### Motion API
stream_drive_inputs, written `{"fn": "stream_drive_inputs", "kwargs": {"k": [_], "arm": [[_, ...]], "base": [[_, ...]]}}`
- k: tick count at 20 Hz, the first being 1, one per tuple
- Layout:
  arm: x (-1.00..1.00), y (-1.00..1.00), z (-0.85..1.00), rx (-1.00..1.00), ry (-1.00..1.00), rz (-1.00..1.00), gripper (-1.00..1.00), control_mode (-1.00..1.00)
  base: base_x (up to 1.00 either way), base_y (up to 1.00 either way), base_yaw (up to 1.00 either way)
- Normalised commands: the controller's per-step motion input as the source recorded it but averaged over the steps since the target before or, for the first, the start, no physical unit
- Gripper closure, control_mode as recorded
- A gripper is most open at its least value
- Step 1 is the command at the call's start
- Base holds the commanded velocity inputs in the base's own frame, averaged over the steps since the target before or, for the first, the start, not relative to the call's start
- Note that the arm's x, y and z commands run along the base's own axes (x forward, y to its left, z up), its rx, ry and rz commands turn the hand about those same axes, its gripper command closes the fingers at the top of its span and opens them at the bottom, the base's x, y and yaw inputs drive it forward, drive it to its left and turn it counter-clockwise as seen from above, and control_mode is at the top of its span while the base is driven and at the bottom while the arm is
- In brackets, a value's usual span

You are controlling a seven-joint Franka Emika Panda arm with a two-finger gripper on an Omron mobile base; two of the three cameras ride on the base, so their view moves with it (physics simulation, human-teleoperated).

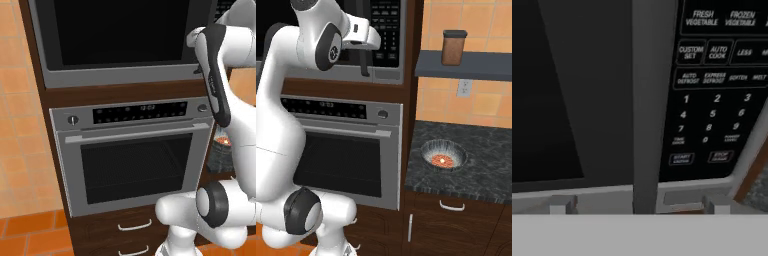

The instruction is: Open the microwave, place the bowl with waffle inside the microwave, then close the microwave door and turn it on.

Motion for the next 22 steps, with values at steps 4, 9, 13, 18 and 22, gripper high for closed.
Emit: {"fn": "stream_drive_inputs", "kwargs": {"k": [4, 9, 13, 18, 22], "arm": [[0.73, -0.01, -0.31, 0.0, 0.0, 0.0, -1.0, -1.0], [0.35, -0.15, -0.05, 0.01, 0.0, 0.0, -1.0, -1.0], [0.22, 0.0, -0.08, 0.0, 0.0, 0.0, -1.0, -1.0], [0.15, 0.0, -0.07, 0.0, 0.0, 0.0, 1.0, -1.0], [0.01, 0.0, 0.0, 0.0, 0.0, 0.0, 1.0, -1.0]], "base": [[0.0, 0.0, 0.0], [0.0, 0.0, 0.0], [0.0, 0.0, 0.0], [0.0, 0.0, 0.0], [0.0, 0.0, 0.0]]}}
